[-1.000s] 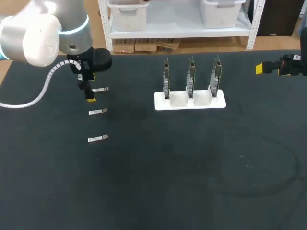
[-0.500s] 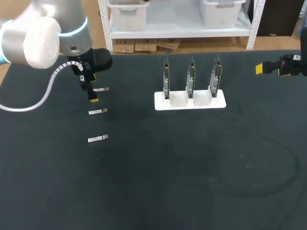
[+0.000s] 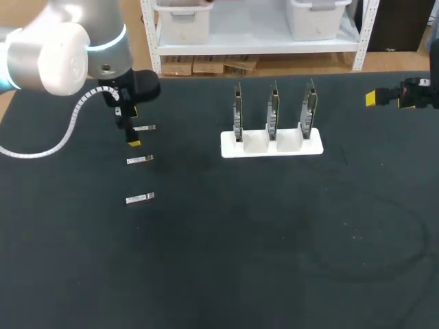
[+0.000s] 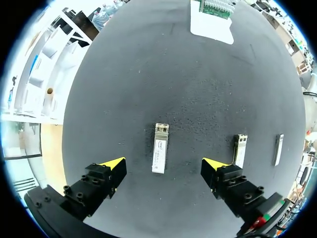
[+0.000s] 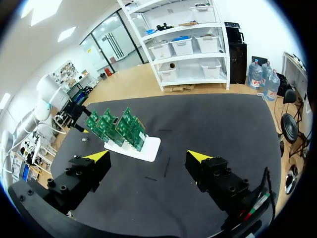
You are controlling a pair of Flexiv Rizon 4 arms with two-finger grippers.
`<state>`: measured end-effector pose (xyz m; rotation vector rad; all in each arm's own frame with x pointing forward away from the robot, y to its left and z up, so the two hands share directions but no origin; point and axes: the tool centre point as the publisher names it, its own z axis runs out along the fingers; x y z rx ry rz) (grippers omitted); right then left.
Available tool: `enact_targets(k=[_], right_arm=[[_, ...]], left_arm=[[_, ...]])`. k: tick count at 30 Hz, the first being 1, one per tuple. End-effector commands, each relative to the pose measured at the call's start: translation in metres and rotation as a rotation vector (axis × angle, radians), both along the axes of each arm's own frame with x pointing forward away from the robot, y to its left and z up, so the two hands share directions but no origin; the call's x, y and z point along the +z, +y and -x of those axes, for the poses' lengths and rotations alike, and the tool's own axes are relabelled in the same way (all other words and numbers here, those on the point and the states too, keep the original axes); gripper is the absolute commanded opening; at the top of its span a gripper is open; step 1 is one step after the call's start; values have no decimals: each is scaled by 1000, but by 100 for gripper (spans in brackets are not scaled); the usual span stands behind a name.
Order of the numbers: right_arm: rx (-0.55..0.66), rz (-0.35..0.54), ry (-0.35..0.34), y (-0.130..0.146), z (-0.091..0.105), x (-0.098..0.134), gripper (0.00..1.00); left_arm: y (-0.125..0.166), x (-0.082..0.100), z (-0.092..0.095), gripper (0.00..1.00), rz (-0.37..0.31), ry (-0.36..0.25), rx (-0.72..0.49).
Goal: Pick up the optical module with the left hand, and insert it into the network port with the right hand.
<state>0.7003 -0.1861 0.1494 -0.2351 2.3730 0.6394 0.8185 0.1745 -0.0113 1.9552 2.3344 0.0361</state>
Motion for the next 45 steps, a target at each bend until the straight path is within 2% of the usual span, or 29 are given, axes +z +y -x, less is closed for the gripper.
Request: enact_targets(k=[1,24,45], right_arm=[[-3,2,0,1,1,0,100],[-3,2,0,1,1,0,100],[-3,2,0,1,1,0,100]], left_arm=[[-1,-1,-6,100,-1,15,-4],[-9,-8,-4,100,6,54,-7],[2,-8,-1,100,-13,58,24]])
